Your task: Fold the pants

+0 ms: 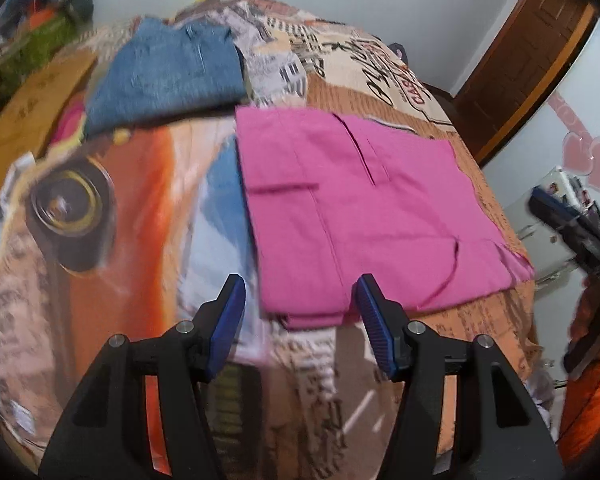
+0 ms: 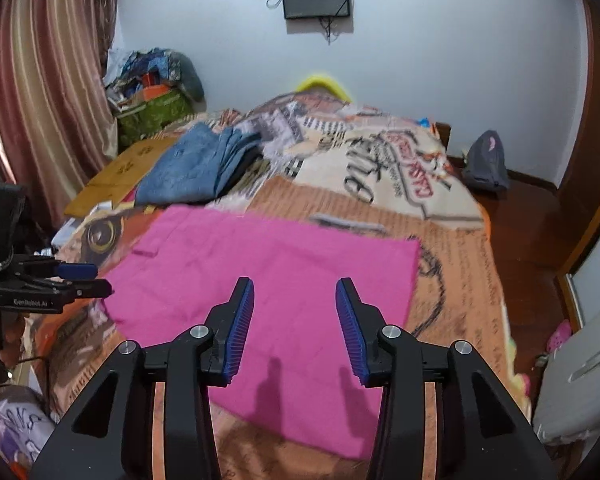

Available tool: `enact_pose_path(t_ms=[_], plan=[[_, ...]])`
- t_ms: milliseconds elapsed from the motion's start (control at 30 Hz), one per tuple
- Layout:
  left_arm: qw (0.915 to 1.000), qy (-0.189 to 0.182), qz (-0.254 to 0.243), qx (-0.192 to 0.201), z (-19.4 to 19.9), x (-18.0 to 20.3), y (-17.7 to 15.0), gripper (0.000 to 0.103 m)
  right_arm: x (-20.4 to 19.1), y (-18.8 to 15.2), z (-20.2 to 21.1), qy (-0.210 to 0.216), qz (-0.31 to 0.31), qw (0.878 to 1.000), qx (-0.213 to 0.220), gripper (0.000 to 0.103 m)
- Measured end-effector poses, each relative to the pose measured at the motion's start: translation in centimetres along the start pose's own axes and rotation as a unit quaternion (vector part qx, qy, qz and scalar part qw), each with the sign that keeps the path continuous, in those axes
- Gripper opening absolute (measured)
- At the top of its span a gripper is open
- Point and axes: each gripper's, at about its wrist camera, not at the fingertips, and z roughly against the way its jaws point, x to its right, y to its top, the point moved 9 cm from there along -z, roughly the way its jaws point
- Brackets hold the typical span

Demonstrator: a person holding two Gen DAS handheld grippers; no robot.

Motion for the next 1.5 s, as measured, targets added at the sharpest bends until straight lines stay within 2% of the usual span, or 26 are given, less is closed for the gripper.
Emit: enact_pose_path(t_ms=[133, 333, 467, 600, 767, 833, 867, 933, 1000, 1167, 1300, 1500], plan=[[0.9991, -0.031, 0.022, -0.017, -1.0, 0.8, -1.2, 0.059, -0.1, -2.3, -2.3, 0.009, -0.014, 0.999, -0.036, 0.039], [0.9972, -0.054, 0.05, -0.015, -1.9, 1.0, -1.0, 0.07, -0.4, -5.4, -4.1, 0.002, -0.007, 0.997, -0.081, 0.039], [0.9959, -0.072, 0.054, -0.013, -2.1, 1.6, -0.6, 0.073, -0.5, -6.0, -4.1, -0.003, 0.0, 0.997, -0.074, 0.039], [0.9945, -0.081, 0.06, -0.027, -2.8, 1.9, 0.2, 0.08, -0.2, -6.2, -4.2, 0.015, -0.018, 0.997, -0.075, 0.039], [0.9935, -0.086, 0.069, -0.029, -3.9, 1.9, 1.8, 0.08, -0.3, -6.3, -4.2, 0.027, -0.027, 0.997, -0.073, 0.039], [0.9957, -0.061, 0.066, -0.024, -4.2, 1.6, 2.2, 0.069, -0.3, -6.4, -4.1, 0.029, -0.025, 0.997, -0.073, 0.039], [0.997, -0.044, 0.06, -0.021, -4.2, 1.5, 2.3, 0.059, -0.3, -6.4, -4.1, 0.031, -0.022, 0.997, -0.073, 0.039], [0.9976, -0.041, 0.054, -0.018, -4.0, 1.6, 2.3, 0.052, -0.2, -6.4, -4.0, 0.031, -0.019, 0.997, -0.074, 0.039], [0.9983, -0.037, 0.044, -0.013, -3.7, 1.7, 2.4, 0.04, -0.1, -6.5, -3.9, 0.035, -0.025, 0.996, -0.075, 0.039], [0.9996, -0.006, -0.02, 0.018, -2.1, 2.9, 3.1, 0.022, 0.0, -6.2, -3.6, 0.03, -0.018, 0.996, -0.079, 0.039], [0.9972, 0.015, -0.057, 0.047, -0.3, 3.4, 3.9, 0.019, 0.2, -4.9, -2.7, 0.012, -0.003, 0.997, -0.07, 0.039], [0.9889, 0.056, -0.095, 0.1, 3.1, 3.4, 5.2, 0.018, -0.9, -1.8, -1.9, 0.033, -0.017, 0.999, -0.039, 0.039]])
